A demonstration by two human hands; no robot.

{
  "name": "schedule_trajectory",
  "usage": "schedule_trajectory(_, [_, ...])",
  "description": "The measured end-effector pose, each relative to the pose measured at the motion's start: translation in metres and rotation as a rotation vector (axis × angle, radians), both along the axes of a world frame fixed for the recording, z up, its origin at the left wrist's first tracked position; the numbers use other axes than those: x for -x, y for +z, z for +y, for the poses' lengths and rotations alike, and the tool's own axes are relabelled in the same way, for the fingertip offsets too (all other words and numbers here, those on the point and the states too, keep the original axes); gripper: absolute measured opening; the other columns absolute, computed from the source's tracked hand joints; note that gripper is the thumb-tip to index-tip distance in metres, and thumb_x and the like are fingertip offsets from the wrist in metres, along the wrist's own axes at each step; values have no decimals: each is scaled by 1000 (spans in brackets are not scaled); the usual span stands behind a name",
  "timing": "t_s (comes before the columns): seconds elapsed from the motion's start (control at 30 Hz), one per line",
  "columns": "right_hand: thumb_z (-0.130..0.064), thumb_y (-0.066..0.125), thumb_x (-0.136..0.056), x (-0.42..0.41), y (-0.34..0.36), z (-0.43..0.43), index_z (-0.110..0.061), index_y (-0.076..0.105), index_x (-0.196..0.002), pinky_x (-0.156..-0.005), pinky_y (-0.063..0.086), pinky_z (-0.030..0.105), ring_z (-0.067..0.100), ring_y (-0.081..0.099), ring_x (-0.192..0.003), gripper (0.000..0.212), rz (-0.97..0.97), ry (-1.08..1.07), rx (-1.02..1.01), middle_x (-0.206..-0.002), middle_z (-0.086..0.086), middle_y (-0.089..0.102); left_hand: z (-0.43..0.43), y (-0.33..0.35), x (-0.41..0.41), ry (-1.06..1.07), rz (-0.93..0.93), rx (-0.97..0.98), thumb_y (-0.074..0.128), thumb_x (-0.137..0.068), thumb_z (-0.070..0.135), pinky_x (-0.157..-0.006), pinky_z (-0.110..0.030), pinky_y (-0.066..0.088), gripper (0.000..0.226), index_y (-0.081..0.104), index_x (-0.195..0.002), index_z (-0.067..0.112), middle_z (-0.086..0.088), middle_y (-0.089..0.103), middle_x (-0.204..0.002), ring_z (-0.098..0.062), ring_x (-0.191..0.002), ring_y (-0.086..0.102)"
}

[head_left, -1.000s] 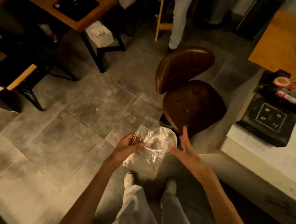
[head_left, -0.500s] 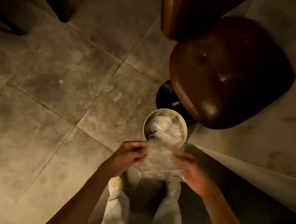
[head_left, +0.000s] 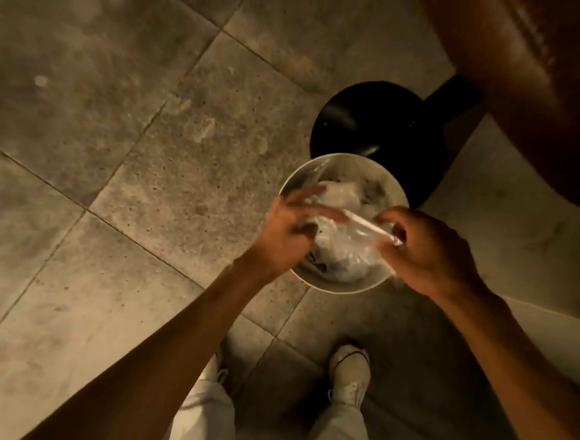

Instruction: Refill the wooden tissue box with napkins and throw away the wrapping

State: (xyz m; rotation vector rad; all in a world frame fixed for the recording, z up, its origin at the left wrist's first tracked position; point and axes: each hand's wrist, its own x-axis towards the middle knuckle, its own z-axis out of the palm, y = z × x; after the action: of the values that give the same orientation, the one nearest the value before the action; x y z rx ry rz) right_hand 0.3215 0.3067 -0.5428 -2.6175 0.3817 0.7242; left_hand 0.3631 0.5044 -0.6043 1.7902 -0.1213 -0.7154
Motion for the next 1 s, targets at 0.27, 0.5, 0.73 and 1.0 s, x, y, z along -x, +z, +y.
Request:
schedule_trajectory(0.27, [-30, 69, -77, 30, -103, 74, -31, 55, -126, -90, 44, 41, 27, 44, -113, 51, -201, 101, 186, -123, 8, 51, 6, -30, 21, 199, 256, -204, 58, -76, 42, -105, -58, 41, 85, 19, -151, 32, -12, 38, -147, -35, -134, 41])
schedule_trajectory(0.5, [-39, 56, -85, 26, -113, 89, -38, 35, -145, -105, 36, 47, 32, 24, -138, 64, -214, -146, 174, -154, 8, 28, 5, -35, 21, 79, 250, -397, 47, -92, -3, -112, -40, 31, 79, 3, -155, 15, -16, 20, -159, -33, -142, 31])
schedule_trajectory(0.73, [-58, 39, -94, -10, -137, 68, -43, 14, -150, -109, 27, 50, 37, 19, -141, 64, 76, -17, 162, -160, 10, 9, 3, -34, 14, 25, 318, -323, 62, -83, 17, -106, -54, 41, 90, 6, -153, 20, -25, 36, -147, -42, -131, 42])
schedule_trajectory(1.0, [-31, 54, -92, -27, -79, 67, -34, 53, -133, -101, 36, 45, 34, 37, -128, 41, 82, -84, 135, -142, 10, 40, 11, -14, 9, -20, 298, -448, 56, -89, 36, -98, -52, 49, 83, 2, -152, 29, -14, 47, -139, -39, -124, 51])
